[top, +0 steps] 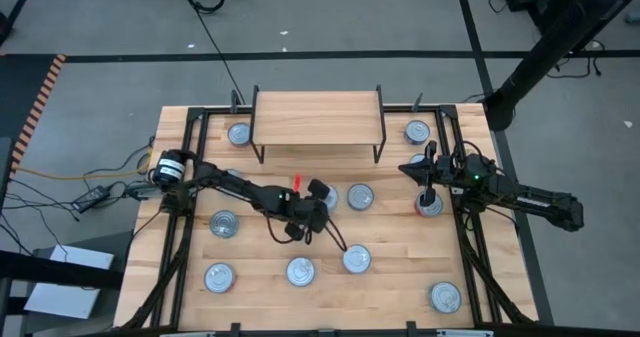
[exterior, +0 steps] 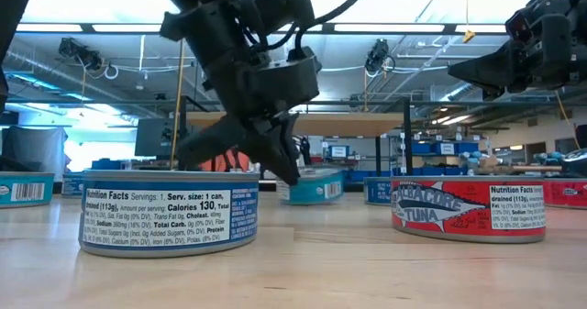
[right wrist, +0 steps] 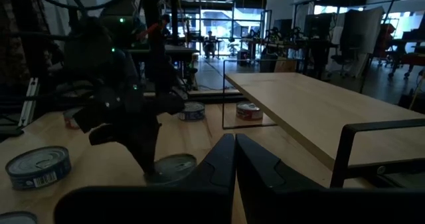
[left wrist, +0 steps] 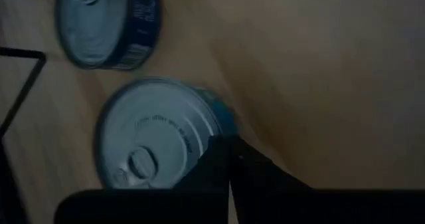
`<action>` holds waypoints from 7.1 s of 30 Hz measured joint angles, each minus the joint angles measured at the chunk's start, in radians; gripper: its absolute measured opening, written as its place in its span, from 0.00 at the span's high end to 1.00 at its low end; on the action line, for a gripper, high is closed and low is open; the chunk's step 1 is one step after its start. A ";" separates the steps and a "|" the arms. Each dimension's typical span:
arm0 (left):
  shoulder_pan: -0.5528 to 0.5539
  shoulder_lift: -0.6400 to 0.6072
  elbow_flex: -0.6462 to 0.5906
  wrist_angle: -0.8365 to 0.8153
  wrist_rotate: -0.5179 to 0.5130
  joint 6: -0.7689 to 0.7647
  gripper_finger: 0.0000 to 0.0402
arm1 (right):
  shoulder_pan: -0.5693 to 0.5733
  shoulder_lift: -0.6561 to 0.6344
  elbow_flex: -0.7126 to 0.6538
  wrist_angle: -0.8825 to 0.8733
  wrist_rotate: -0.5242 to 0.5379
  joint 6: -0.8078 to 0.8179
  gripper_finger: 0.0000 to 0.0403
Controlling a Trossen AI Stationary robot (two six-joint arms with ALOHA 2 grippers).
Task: Stack canned seafood by type on shelf
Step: Put the yellow blue tuna can on the shelf
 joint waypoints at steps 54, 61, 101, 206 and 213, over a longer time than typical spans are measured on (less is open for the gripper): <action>0.207 -0.047 -0.140 0.428 1.027 -0.861 0.96 | 0.000 0.005 0.000 0.040 0.001 0.000 0.94; 0.207 -0.045 -0.141 0.435 1.022 -0.856 0.89 | 0.000 0.005 0.000 0.040 0.001 0.000 0.94; -0.013 -0.048 0.262 -0.222 0.477 -0.473 0.37 | 0.000 0.005 0.000 0.039 0.001 0.000 0.94; 0.385 0.141 0.579 0.043 -0.257 0.147 0.63 | 0.000 0.009 0.000 0.043 0.001 0.000 0.94; 0.395 0.141 0.579 0.044 -0.238 0.144 0.63 | 0.000 0.009 0.000 0.043 0.001 0.000 0.94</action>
